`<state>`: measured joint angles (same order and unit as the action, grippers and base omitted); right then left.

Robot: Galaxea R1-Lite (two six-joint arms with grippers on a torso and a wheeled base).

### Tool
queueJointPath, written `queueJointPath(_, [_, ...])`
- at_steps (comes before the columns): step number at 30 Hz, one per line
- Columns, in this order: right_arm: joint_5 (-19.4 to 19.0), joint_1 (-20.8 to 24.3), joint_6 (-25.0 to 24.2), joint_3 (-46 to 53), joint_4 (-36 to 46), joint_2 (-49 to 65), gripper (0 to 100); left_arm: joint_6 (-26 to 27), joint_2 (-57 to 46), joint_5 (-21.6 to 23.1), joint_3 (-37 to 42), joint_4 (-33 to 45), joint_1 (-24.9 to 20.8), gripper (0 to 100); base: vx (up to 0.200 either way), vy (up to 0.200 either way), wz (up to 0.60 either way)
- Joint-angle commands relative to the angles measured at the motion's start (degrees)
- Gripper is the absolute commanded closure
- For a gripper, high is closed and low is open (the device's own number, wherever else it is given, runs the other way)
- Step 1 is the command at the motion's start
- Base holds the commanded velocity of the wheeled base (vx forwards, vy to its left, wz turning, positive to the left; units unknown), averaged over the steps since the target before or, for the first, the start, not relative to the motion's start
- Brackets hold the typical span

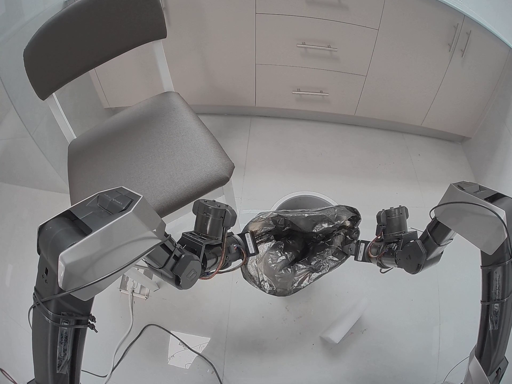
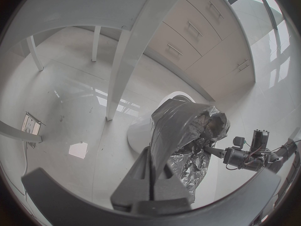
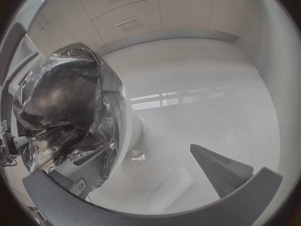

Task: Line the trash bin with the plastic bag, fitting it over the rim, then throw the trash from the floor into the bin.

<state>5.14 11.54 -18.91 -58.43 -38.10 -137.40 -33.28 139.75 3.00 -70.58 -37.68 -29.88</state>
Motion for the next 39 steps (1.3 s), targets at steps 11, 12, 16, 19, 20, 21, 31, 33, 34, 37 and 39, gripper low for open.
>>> queueJointPath(11, [0.2,0.8,0.1,-0.4,2.7,2.0,0,0.0,0.0,0.0,0.0,0.0,-0.2,100,0.000,0.000,0.00])
queueJointPath(12, [0.2,0.8,0.1,-0.4,2.9,2.1,0,0.0,0.0,0.0,0.0,0.0,-0.2,100,0.000,0.000,0.00])
queueJointPath(16, [0.2,0.7,0.1,0.3,4.6,3.5,0,0.0,0.1,0.0,0.0,-0.1,-0.2,100,0.000,0.000,0.00])
queueJointPath(19, [0.7,0.7,0.2,0.6,4.7,3.5,0,0.0,0.1,0.0,-0.1,-0.1,-0.2,100,0.000,0.000,0.00])
queueJointPath(20, [1.2,0.7,0.2,0.8,4.8,3.4,0,0.0,0.1,0.0,0.0,-0.1,-0.2,100,0.000,0.000,0.00])
queueJointPath(21, [1.4,0.7,0.3,1.3,5.0,3.3,0,0.0,0.0,0.0,0.0,-0.1,-0.2,100,0.000,0.000,0.00])
queueJointPath(31, [1.4,0.6,3.4,3.2,9.1,3.5,0,0.0,0.2,0.0,0.0,-0.1,-0.2,100,0.000,0.000,0.00])
queueJointPath(33, [1.4,0.6,3.7,3.8,9.1,3.4,0,0.0,0.3,0.0,0.0,-0.1,-0.2,100,0.000,0.000,0.00])
queueJointPath(34, [1.4,0.5,3.5,3.8,8.9,3.4,0,0.0,0.3,0.0,0.0,-0.1,-0.2,100,0.000,0.000,0.00])
queueJointPath(37, [1.4,0.1,3.1,3.1,8.6,3.5,0,0.0,0.2,0.0,0.0,0.0,-0.2,100,0.000,0.000,0.00])
queueJointPath(39, [1.4,0.1,2.7,2.8,8.5,4.1,0,0.0,0.0,0.0,0.1,-0.1,-0.2,100,0.000,0.000,0.00])
